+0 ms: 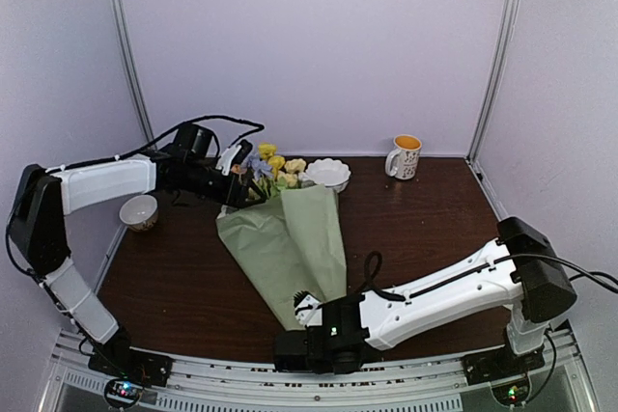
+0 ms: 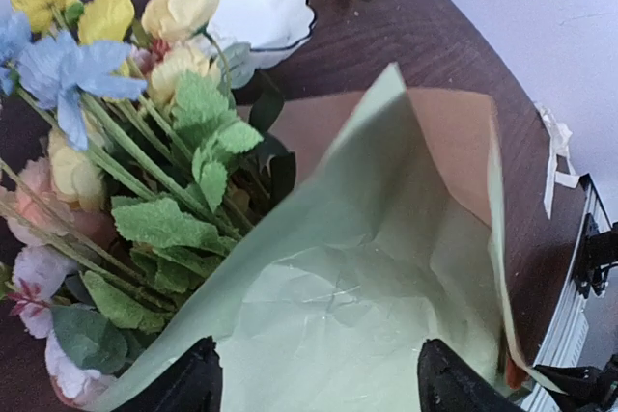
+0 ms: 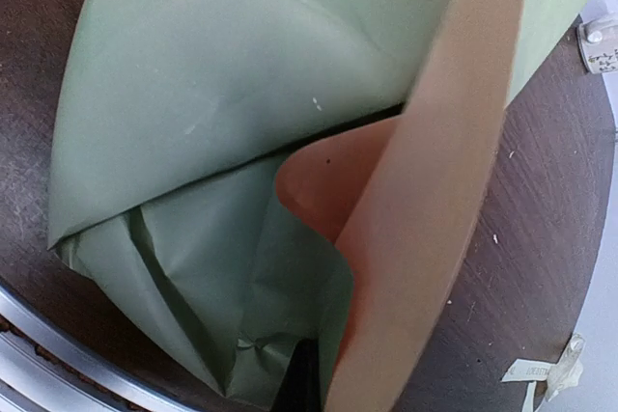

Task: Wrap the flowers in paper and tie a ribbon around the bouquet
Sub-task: Fold the two-thirds-folded wrapping paper at the center of the board.

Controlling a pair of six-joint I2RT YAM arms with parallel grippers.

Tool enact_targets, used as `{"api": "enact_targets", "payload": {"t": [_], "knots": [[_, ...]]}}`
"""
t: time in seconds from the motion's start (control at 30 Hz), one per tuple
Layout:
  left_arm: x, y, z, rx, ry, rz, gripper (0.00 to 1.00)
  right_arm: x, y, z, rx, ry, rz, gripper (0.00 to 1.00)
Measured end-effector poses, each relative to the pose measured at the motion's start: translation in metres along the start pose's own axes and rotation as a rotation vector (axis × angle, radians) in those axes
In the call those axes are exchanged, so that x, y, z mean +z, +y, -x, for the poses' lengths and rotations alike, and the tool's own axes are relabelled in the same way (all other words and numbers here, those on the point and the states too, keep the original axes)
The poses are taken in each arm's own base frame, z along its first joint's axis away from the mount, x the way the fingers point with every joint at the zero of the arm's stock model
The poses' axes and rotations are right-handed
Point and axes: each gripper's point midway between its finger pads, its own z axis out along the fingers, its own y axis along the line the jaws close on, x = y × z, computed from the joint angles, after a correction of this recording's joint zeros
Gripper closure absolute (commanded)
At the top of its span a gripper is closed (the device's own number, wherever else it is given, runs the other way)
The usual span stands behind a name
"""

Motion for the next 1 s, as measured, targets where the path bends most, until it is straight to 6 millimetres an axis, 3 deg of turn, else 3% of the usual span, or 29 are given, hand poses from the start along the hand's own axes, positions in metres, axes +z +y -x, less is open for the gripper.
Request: {"api": "enact_targets", "payload": {"t": [0.17,0.3,0.57,0.77,0.83,1.0], "knots": [[-0.032,-0.039,0.018,0.034,-0.074,0.023,0.23,-0.001,0.000,0.007,-0.050,-0.013,-0.020,1.00],[-0.027,-0.062,-0.001,0.011,-0.048,-0.007,0.21,0.000,0.000,0.006,-0.081,-0.012,-0.025,1.00],[0.015,-0.062,-0.059,-0.018,0.105,-0.022,0.26,0.002,0.006,0.008,-0.148,-0.014,-0.025,1.00],[0.068,-0.031,-0.114,-0.062,0.296,0.047,0.24,-0.006,0.009,0.022,-0.223,-0.042,-0.049,1.00],[0.078,-0.028,-0.116,-0.050,0.329,0.065,0.24,-0.011,0.011,0.028,-0.264,-0.060,-0.065,1.00],[0.090,-0.029,-0.099,-0.011,0.314,0.081,0.24,-0.015,0.013,0.029,-0.350,-0.071,-0.100,1.00]]}}
